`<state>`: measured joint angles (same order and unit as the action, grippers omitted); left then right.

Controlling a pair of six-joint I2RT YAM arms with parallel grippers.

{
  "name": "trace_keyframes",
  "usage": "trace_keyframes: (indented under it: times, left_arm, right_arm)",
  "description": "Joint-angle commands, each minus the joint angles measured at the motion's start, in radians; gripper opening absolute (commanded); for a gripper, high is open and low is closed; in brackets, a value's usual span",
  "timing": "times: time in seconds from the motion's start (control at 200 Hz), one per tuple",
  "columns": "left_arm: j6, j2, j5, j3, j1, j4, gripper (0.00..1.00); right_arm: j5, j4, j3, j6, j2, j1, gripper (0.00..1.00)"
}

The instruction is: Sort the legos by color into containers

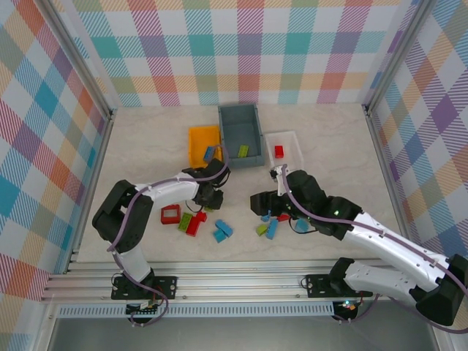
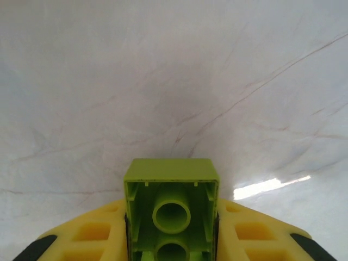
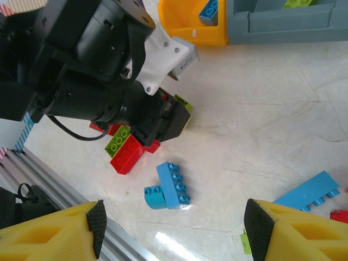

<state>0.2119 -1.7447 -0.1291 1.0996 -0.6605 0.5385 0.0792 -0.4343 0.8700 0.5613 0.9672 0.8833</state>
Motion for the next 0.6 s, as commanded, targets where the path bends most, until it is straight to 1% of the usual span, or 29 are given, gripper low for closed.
trace_keyframes:
  times: [0.0, 0.075, 0.155, 0.32, 0.4, 0.5, 0.56, 0.595]
  left_arm:
    - [0.005, 0.007, -0.037, 0.141, -0.033, 0.037, 0.26]
    - [0.021, -0.006, -0.032, 0.249, -0.036, 0.061, 0.26]
    - [0.024, -0.070, -0.050, 0.399, -0.034, 0.104, 0.26]
    - [0.014, -0.297, -0.089, 0.758, -0.013, 0.197, 0.26]
    - [0.038, -0.428, -0.058, 0.919, 0.027, 0.232, 0.27]
    - [0.046, -0.580, -0.047, 1.108, 0.061, 0.288, 0.29]
    - [0.047, -0.654, -0.038, 1.207, 0.072, 0.330, 0.31]
    - [0.047, -0.688, -0.032, 1.254, 0.077, 0.347, 0.31]
  right_arm:
    - [0.083, -0.005, 0.020, 0.011, -0.044, 0.003, 0.68]
    - [0.147, -0.044, 0.025, 0.015, -0.049, -0.006, 0.68]
    - [0.180, -0.091, 0.042, 0.009, -0.029, -0.029, 0.68]
    - [0.201, -0.122, 0.058, 0.002, -0.039, -0.072, 0.68]
    - [0.207, -0.139, 0.064, 0.005, -0.045, -0.088, 0.68]
    - [0.241, -0.198, 0.077, 0.034, -0.038, -0.109, 0.68]
    - [0.255, -0.267, 0.089, 0.074, -0.010, -0.144, 0.69]
    - [0.236, -0.301, 0.092, 0.095, 0.015, -0.180, 0.68]
